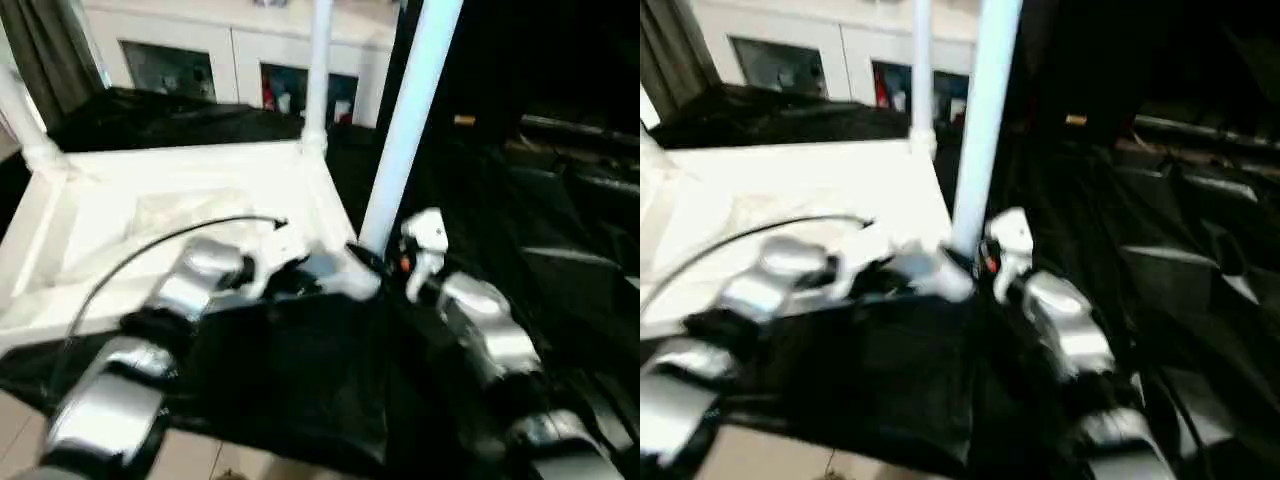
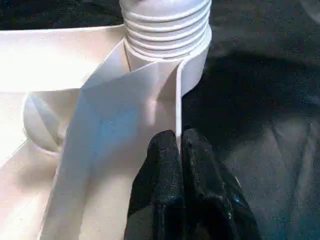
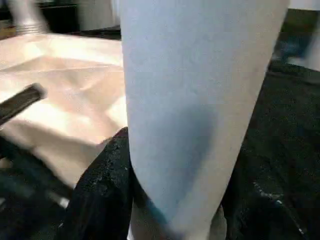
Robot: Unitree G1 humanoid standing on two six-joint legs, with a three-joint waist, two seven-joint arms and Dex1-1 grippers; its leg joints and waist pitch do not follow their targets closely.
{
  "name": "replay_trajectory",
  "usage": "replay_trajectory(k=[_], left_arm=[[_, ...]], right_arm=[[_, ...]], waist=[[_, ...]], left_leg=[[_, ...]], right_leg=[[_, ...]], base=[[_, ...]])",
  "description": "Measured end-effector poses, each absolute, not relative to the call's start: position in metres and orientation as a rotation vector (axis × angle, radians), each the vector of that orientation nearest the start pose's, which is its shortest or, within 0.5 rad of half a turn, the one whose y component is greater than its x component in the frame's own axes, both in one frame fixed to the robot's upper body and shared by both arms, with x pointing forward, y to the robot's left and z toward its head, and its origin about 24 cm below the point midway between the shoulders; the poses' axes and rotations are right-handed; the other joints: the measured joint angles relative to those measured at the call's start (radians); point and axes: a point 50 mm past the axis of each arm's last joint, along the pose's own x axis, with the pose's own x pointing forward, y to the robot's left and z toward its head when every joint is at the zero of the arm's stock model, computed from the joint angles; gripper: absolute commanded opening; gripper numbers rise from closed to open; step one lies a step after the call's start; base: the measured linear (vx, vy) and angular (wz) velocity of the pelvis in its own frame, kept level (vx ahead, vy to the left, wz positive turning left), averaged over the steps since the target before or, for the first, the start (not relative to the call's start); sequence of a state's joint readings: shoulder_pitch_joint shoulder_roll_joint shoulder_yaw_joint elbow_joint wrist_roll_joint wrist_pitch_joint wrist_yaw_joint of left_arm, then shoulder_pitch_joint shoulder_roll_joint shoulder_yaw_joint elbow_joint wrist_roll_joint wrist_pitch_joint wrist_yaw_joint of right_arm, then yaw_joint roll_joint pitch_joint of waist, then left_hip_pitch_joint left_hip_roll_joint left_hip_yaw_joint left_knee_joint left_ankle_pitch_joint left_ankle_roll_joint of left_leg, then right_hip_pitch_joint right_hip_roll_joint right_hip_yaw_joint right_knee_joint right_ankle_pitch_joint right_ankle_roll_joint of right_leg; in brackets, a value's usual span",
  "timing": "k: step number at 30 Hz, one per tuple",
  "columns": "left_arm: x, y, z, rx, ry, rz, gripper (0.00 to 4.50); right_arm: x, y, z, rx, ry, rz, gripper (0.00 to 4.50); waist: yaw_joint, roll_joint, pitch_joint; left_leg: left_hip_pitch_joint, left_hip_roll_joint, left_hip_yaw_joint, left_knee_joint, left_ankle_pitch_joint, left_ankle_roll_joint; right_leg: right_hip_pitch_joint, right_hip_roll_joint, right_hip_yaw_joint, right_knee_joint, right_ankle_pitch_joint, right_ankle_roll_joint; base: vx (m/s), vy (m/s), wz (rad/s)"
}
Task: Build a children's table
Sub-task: Insert table leg to table base
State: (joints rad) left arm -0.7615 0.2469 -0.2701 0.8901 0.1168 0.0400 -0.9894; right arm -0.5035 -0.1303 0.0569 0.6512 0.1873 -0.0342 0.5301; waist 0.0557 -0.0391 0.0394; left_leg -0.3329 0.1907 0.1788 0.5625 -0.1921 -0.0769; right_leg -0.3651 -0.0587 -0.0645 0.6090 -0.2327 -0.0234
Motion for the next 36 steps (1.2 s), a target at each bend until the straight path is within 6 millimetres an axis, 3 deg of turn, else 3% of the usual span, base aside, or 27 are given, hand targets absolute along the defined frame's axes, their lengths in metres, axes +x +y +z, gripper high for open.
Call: replay_trajectory(k=[4,13,29,36], left_arm=[[0.355,0.086,0.046,0.374,0.479,-1.021,0.0],[0.362,0.053,0.047,0.327,0.498,-0.878,0.0],[0.366,0.055,0.048,0.354,0.493,-0.842,0.0],[0.363,0.078,0.052,0.434,0.468,-1.007,0.0]], right_arm=[[0.347,-0.118,0.039,0.095,0.158,0.419,1.89],[0.362,-0.114,0.043,0.079,0.178,0.22,1.89],[0.365,-0.105,0.044,0.084,0.168,0.213,1.89],[0.366,-0.115,0.051,0.002,0.18,0.488,1.89]], waist=[[0.003,0.0,0.001],[0.008,0.0,0.0],[0.0,0.0,0.0],[-0.012,0.003,0.0]], left_leg=[[-0.001,-0.001,0.0,0.001,0.0,0.0],[-0.005,0.0,0.0,0.001,0.0,0.0],[-0.002,0.0,0.0,-0.003,0.0,0.0],[-0.008,0.001,0.0,-0.008,0.0,0.0]], right_leg=[[0.0,0.0,0.001,0.0,0.0,0.001],[0.001,0.0,0.001,-0.001,0.002,-0.002],[0.001,0.0,0.001,-0.002,0.002,-0.002],[-0.002,0.001,0.0,-0.003,-0.001,-0.001]], base=[[0.0,0.0,0.0],[0.0,0.0,0.0],[0.0,0.0,0.0],[0.0,0.0,0.0]])
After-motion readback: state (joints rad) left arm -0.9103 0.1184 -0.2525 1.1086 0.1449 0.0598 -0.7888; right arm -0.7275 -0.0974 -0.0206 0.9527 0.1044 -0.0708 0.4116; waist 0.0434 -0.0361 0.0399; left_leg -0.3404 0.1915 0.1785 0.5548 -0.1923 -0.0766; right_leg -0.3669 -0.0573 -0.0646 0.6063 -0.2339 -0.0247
